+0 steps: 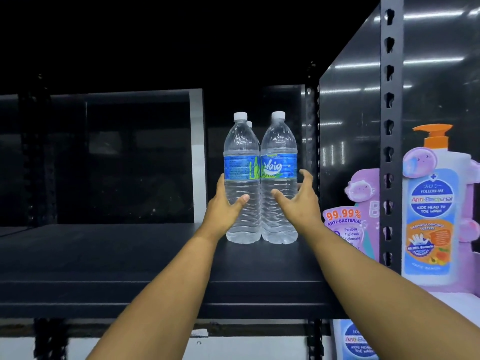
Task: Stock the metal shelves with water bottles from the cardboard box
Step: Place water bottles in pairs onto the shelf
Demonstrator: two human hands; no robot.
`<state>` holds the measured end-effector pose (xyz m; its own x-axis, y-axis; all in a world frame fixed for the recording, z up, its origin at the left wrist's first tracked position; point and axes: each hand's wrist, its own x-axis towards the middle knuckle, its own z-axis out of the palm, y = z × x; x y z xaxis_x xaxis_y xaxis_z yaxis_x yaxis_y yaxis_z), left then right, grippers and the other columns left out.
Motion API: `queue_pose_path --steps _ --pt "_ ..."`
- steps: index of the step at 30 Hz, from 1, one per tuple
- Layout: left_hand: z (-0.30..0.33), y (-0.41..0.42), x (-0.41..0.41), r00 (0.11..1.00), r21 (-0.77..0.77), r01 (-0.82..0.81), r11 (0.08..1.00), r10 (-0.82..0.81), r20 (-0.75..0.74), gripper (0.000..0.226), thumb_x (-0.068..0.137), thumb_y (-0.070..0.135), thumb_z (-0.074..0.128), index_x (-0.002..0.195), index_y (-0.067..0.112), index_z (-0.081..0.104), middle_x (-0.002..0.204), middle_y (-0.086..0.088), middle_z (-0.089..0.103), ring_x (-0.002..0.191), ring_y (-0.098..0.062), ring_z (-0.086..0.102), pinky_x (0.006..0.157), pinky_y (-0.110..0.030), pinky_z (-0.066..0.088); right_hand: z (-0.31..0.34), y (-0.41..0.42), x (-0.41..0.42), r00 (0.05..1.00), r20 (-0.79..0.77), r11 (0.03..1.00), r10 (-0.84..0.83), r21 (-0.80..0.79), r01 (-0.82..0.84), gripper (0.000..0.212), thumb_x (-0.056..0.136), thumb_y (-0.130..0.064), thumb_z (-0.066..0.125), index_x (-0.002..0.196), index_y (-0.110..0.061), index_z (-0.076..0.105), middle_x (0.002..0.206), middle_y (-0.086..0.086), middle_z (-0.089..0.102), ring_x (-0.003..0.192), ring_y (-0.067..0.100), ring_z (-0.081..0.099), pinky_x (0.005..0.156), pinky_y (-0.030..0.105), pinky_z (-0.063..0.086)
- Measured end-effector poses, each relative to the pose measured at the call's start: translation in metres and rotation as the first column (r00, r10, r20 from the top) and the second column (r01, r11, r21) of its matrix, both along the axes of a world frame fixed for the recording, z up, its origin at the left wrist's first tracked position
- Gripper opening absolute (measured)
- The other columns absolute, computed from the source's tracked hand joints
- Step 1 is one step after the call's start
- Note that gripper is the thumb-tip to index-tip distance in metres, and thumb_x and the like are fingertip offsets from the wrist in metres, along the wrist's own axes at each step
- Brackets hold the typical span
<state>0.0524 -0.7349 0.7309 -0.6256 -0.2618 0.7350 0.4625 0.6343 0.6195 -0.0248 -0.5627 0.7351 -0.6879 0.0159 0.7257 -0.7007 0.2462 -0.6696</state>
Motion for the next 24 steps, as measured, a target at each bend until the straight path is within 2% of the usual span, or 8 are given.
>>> queue_pose_path --steps 5,8,12,14,16,20,22,24 --pt "0.0 0.007 -0.009 0.989 -0.036 -0.129 0.991 0.131 0.062 0.104 0.08 0.055 0.07 0.155 0.024 0.006 0.153 0.003 0.033 0.139 -0.017 0.034 0.113 -0.038 0.032 -0.003 -0.002 0.0 0.999 -0.008 0.999 0.042 0.008 -0.042 0.092 0.072 -0.054 0.076 0.143 -0.025 0.025 0.139 0.007 0.036 0.128 0.022 0.039 0.105 0.043 0.039" --pt "0.0 0.008 -0.014 0.946 -0.113 -0.311 0.944 0.319 0.063 0.112 0.073 0.055 0.076 0.154 0.021 0.007 0.144 -0.008 0.028 0.135 -0.025 0.028 0.112 -0.042 0.03 -0.003 -0.004 0.0 1.0 -0.021 0.999 -0.015 0.043 0.016 0.098 0.068 -0.056 0.078 0.144 -0.026 0.024 0.137 0.008 0.031 0.128 0.025 0.035 0.106 0.045 0.036" --pt "-0.001 0.002 -0.012 0.993 -0.049 -0.118 0.992 0.119 0.002 0.088 0.082 0.035 0.074 0.151 0.025 0.02 0.142 0.002 0.047 0.13 -0.017 0.045 0.109 -0.04 0.038 -0.001 0.0 0.002 0.999 -0.03 0.999 -0.023 0.023 0.024 0.084 0.076 -0.043 0.075 0.143 -0.024 0.027 0.132 0.007 0.043 0.116 0.022 0.048 0.091 0.032 0.04" --pt "-0.002 0.001 -0.007 0.999 0.017 -0.043 0.999 0.042 0.02 0.082 0.089 0.024 0.069 0.152 0.025 0.017 0.141 0.005 0.051 0.124 -0.011 0.051 0.105 -0.03 0.04 -0.001 0.003 0.003 1.0 -0.028 1.0 -0.009 0.0 0.009 0.08 0.078 -0.039 0.074 0.142 -0.024 0.029 0.132 0.007 0.047 0.112 0.018 0.049 0.087 0.03 0.038" --pt "-0.003 0.003 -0.006 0.999 0.023 -0.053 0.998 0.053 0.007 0.083 0.088 0.027 0.069 0.151 0.024 0.015 0.142 0.005 0.048 0.122 -0.009 0.049 0.102 -0.026 0.037 -0.002 0.003 0.004 0.999 -0.027 1.0 0.019 0.002 -0.019 0.079 0.079 -0.038 0.073 0.143 -0.025 0.028 0.134 0.006 0.043 0.11 0.014 0.045 0.088 0.028 0.036" --pt "-0.002 0.011 -0.01 0.961 -0.11 -0.258 0.96 0.267 0.077 0.113 0.074 0.055 0.075 0.154 0.023 0.002 0.152 -0.005 0.022 0.14 -0.024 0.023 0.114 -0.043 0.028 -0.004 -0.002 0.006 0.999 -0.039 1.0 0.002 0.022 -0.001 0.092 0.074 -0.046 0.077 0.145 -0.024 0.024 0.14 0.008 0.031 0.129 0.022 0.033 0.103 0.035 0.033" --pt "-0.003 0.011 -0.013 0.954 -0.14 -0.284 0.949 0.294 0.061 0.113 0.075 0.048 0.078 0.154 0.021 0.002 0.148 -0.007 0.022 0.137 -0.025 0.024 0.113 -0.041 0.027 -0.004 -0.002 0.005 0.999 -0.039 0.999 -0.015 0.033 0.016 0.094 0.072 -0.046 0.079 0.145 -0.023 0.024 0.139 0.009 0.03 0.13 0.024 0.033 0.105 0.038 0.033" --pt "-0.002 0.005 -0.012 0.983 -0.106 -0.178 0.978 0.18 0.016 0.1 0.078 0.034 0.079 0.153 0.022 0.014 0.145 -0.002 0.033 0.136 -0.02 0.034 0.113 -0.038 0.031 -0.004 -0.002 0.003 0.999 -0.048 0.999 -0.019 0.04 0.021 0.092 0.073 -0.045 0.078 0.145 -0.024 0.025 0.136 0.01 0.033 0.128 0.026 0.037 0.104 0.037 0.036"
